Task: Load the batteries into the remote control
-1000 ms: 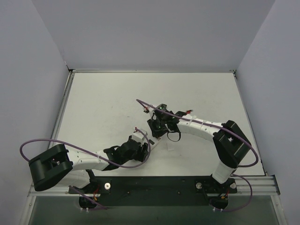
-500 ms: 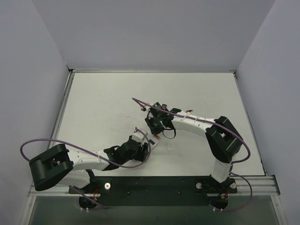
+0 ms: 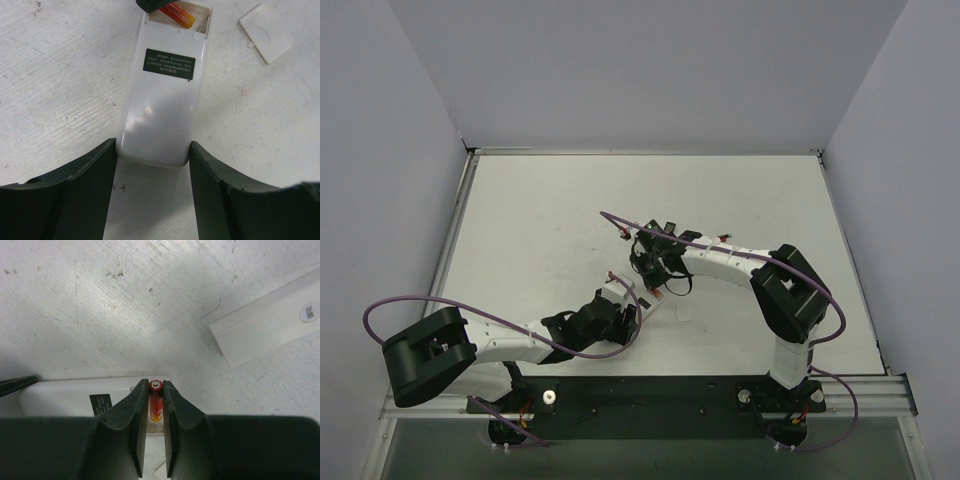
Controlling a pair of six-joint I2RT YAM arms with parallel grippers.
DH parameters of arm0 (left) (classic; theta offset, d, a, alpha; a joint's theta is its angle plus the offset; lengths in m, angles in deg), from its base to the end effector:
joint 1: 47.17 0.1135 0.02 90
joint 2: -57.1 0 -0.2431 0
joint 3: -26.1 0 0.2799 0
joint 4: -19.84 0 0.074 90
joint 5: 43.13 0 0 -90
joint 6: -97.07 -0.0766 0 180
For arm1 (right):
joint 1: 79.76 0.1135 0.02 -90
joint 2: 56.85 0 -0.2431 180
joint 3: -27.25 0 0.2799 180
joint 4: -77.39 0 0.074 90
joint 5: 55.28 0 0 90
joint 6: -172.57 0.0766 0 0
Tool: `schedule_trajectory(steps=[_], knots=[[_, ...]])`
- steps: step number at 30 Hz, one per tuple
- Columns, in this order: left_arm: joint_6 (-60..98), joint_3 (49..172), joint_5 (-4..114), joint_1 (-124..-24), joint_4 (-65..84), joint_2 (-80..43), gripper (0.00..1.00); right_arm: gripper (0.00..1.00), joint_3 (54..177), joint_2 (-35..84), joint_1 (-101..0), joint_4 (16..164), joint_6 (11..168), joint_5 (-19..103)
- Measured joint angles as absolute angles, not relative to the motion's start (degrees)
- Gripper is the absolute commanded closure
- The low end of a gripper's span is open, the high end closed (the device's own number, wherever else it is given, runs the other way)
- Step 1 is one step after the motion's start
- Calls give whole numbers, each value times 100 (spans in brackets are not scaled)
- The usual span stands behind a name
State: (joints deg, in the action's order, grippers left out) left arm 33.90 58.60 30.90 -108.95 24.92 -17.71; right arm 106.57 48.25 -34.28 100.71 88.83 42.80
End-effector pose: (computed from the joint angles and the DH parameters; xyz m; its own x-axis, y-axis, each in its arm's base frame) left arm 0.1514 -0.2375 0.0704 -0.5909 0.1834 -0.7856 0.5344 0.8185 -0.2108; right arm 0.2963 0.3166 0.1132 -0.6108 -0.4672 -0.6393 -0.7081 0.6836 0.1770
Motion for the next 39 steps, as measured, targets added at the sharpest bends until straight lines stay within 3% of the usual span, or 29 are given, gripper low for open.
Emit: schedule_trajectory(steps=[4,39], knots=[[3394,5860,3090,-10895,2492,-1771,100,100,10659,4825,-3428,10073,8868,4280],[3405,5860,3099,-10895,2492,-1771,100,100,9739,4204,-3479,9019,8975,4608]])
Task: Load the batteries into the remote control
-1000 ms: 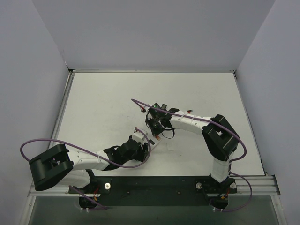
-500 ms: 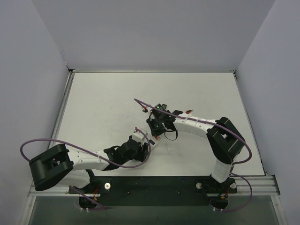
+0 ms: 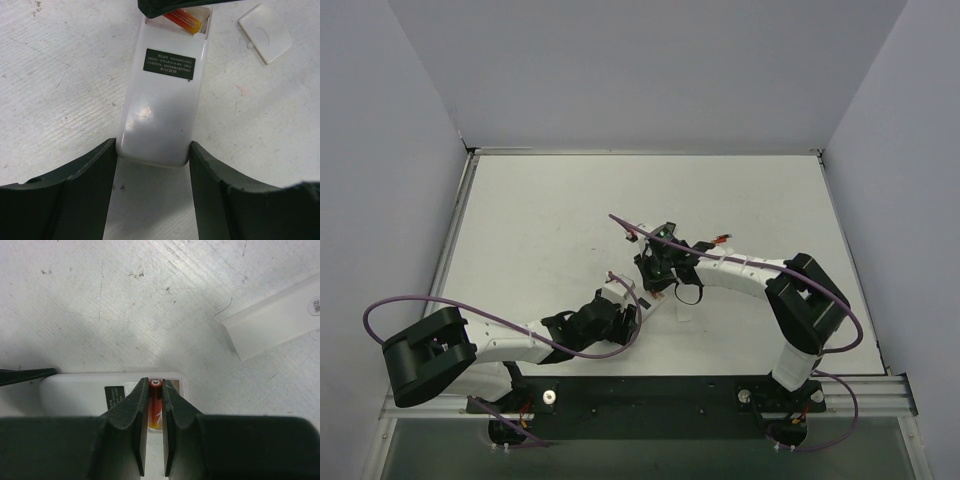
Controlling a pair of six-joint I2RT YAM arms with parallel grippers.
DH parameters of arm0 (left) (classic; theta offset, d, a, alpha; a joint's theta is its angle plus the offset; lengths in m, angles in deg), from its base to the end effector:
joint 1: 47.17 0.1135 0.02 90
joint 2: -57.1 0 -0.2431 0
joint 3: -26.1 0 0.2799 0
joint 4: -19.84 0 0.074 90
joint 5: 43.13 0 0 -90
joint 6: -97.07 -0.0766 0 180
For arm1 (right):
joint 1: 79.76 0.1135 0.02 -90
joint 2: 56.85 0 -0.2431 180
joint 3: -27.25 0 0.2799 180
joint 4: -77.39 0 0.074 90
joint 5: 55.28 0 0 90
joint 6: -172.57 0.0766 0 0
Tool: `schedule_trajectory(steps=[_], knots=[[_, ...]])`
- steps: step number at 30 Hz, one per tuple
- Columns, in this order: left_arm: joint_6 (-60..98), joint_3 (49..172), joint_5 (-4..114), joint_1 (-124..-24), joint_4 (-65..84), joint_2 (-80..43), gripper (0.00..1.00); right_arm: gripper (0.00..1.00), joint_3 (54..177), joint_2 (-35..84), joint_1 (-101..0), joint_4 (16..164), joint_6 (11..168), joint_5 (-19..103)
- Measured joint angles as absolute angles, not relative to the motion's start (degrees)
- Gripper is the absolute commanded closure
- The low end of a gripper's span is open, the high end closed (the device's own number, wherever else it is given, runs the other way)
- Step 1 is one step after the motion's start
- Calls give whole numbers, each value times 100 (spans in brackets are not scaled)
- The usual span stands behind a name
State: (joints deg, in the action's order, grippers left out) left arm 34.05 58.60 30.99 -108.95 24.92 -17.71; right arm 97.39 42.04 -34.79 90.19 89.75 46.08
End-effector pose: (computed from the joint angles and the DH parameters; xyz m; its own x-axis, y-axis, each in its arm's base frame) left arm 0.1513 -0.2376 0.0703 -0.5927 0.1817 -0.7847 0.5337 0.8182 -0.2137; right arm 0.2826 0.3036 0.1202 -0.5652 -0.3914 -0.7262 -0.7323 0.6434 0.2232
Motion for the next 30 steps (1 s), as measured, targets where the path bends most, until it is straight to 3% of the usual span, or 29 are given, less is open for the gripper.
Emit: schedule_trajectory(steps=[30], knots=[[3403,5860,3110,-10895,2494,-1773,100,100,8919,3883,-3516,8031,8848,4676]])
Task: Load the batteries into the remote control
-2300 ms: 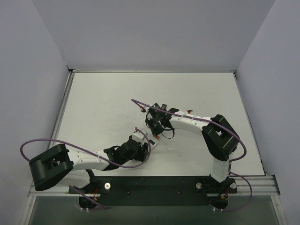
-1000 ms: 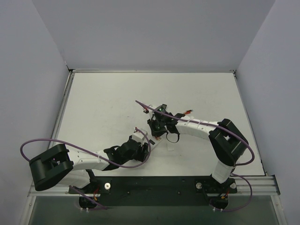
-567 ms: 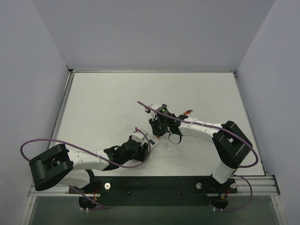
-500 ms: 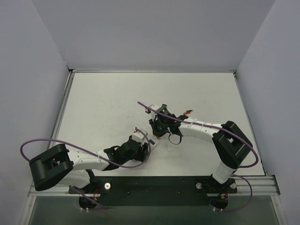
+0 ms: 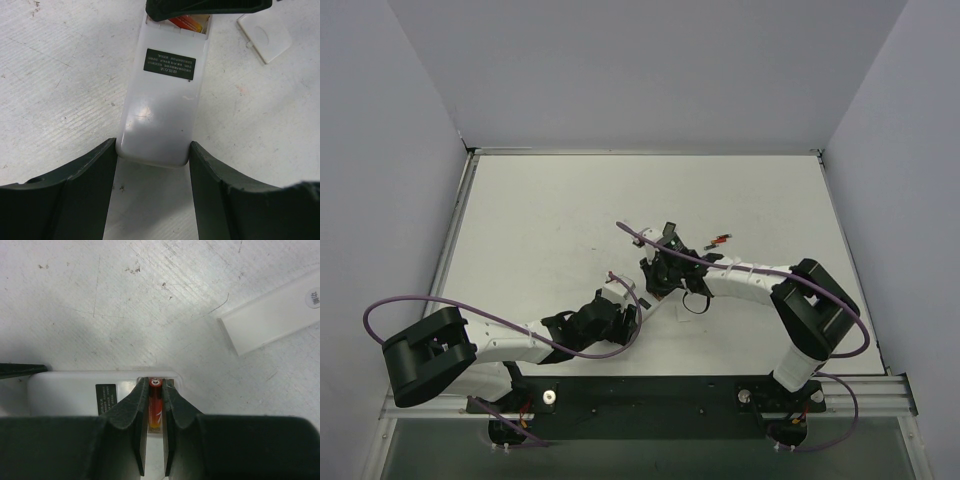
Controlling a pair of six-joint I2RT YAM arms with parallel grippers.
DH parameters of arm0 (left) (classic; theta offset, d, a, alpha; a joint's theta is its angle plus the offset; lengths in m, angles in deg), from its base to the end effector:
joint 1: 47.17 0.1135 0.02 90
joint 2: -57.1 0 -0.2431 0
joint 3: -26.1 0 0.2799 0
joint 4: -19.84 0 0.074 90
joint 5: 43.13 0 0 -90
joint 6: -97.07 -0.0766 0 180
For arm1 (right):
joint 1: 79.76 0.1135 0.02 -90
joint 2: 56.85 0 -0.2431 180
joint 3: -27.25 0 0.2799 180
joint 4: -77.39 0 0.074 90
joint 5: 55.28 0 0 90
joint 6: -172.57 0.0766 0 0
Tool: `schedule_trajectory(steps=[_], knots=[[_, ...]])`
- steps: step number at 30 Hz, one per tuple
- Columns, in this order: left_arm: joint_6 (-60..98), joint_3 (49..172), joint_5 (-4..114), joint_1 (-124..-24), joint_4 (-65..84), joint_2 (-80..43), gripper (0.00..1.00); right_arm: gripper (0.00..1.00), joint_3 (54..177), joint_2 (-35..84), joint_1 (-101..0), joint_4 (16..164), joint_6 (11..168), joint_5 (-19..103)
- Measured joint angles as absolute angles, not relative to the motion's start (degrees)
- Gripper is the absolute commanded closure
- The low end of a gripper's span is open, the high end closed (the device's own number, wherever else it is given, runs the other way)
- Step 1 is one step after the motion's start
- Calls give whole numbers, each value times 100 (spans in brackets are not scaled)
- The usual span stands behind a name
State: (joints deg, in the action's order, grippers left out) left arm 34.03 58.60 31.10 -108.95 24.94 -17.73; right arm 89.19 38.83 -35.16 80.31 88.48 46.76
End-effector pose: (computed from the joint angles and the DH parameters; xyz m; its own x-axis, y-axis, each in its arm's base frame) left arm 0.1512 -0.2377 0.0703 -0.5931 0.1824 -0.7842 0.5349 0.8172 -0.2144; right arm 0.2709 0.2896 0.1110 -0.5058 -0.3574 -0.7851 -0.7578 0.6190 0.2065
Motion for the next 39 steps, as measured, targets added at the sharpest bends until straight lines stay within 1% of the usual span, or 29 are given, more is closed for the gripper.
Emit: schedule_trajectory(steps=[20,39], knots=[[3464,5954,3155,-10911,2442,-1852,100,100,8906,3831,-3595,8272,8846,4916],[3682,5985,3166,-10928,2357,-1830,100,100,9028,3997,-3662,8394,9454,4982]])
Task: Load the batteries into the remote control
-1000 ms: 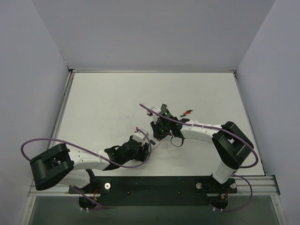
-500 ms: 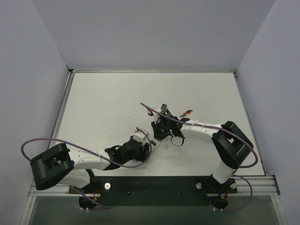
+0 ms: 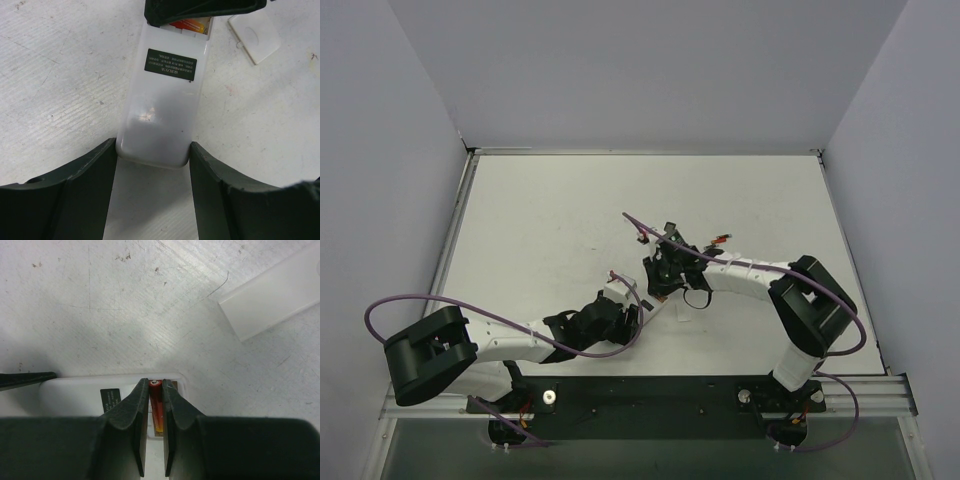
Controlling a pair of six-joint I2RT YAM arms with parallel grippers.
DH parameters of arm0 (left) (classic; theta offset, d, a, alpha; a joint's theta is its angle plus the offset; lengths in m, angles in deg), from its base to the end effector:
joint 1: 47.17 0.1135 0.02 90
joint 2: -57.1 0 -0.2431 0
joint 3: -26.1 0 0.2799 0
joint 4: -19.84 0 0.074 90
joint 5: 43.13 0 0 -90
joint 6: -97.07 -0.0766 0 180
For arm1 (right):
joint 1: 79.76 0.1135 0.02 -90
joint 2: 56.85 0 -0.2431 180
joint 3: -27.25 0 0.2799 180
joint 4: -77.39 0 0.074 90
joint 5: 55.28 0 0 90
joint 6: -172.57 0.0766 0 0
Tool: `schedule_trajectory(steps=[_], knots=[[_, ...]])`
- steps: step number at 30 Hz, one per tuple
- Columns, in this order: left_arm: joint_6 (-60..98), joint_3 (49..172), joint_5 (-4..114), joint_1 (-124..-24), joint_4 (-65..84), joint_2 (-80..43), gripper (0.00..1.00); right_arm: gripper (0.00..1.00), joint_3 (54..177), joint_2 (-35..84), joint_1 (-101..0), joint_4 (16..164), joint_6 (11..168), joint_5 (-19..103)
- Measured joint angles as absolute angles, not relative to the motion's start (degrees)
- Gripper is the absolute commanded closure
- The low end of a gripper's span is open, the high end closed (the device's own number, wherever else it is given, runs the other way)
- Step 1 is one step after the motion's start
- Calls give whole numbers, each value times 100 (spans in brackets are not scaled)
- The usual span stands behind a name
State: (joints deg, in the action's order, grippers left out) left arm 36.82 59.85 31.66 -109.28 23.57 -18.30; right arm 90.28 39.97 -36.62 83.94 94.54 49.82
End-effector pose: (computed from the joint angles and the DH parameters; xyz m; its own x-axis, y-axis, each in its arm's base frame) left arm 0.1509 -0.2421 0.0718 -0.6248 0.1568 -0.7649 0.5138 0.8202 -0.2515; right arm 0.2740 0.2842 0.1034 -0.6290 -0.3151 -0.7107 -0.6896 0.6482 0.3230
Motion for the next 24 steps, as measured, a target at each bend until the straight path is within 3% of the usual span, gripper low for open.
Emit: schedule_trajectory(steps=[24], knots=[[3704,5985,3151,-10976,2155,-1714,100,97,9321,4032,-3219,8962,9303,4313]])
